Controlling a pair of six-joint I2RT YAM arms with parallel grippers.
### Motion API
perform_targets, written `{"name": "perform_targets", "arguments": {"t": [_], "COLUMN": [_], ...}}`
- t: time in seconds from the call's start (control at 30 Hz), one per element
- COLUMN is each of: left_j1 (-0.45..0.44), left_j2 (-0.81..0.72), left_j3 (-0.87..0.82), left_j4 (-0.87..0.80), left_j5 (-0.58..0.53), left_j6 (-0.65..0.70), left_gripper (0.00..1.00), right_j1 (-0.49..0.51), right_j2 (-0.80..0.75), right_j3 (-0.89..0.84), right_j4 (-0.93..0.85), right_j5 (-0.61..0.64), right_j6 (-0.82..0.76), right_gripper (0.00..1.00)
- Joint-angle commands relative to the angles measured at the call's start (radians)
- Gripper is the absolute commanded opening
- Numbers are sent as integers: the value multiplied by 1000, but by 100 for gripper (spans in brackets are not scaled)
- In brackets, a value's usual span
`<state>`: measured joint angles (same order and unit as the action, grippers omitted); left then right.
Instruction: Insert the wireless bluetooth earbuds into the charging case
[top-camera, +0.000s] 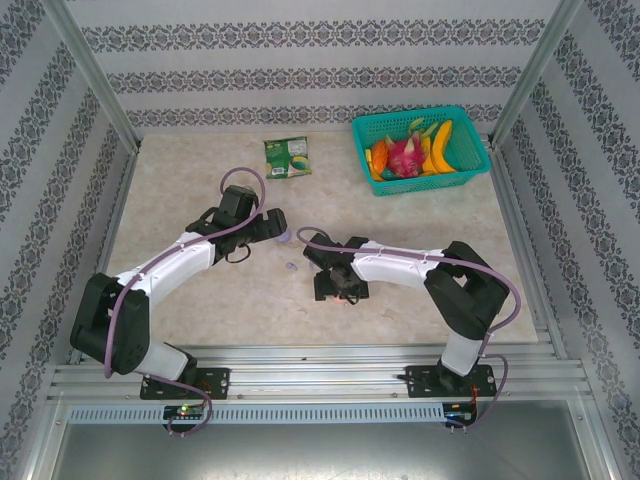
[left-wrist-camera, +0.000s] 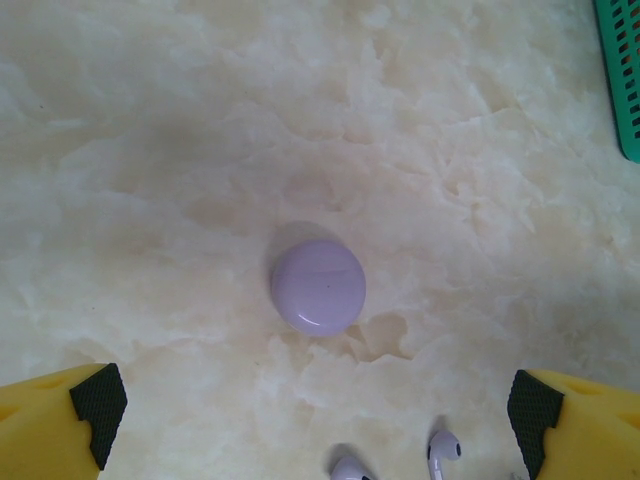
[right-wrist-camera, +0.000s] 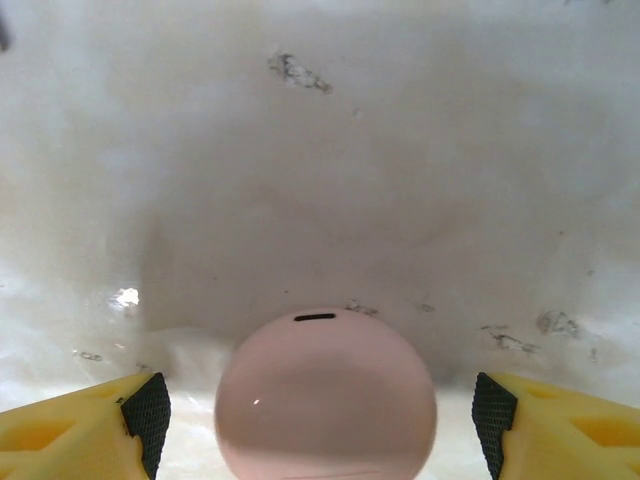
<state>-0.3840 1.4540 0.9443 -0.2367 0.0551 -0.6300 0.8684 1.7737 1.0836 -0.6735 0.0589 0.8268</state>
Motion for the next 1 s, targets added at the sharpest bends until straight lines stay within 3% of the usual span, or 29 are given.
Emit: {"name": "perform_targets", "arguments": {"t": [0.0,0.37,0.57,0.8,0.97], "left_j1": [11,11,10,11,10], "left_j2": [4,15,16,28,51], "left_j3": [-7,-9,0,22,37], "left_j4": [44,64,71,83,89], "left_j5": [23,44,60,87,107], "left_j6": [-10,-20,-26,-36,-46], "left_gripper": [100,100,100,100,100], "right_j1": [0,-85,-162,-270,-274], "right_j2": [-13,-185,-355,-550,-531], "right_j3": [-11,-160,-218,-292,-305], "right_j4": [-53,-78,-87,-34,68], "right_j5": [46,46,3,-44,-71], "right_j6": [-44,-91,-78,137,245], "right_gripper": [81,82,82,83,83]}}
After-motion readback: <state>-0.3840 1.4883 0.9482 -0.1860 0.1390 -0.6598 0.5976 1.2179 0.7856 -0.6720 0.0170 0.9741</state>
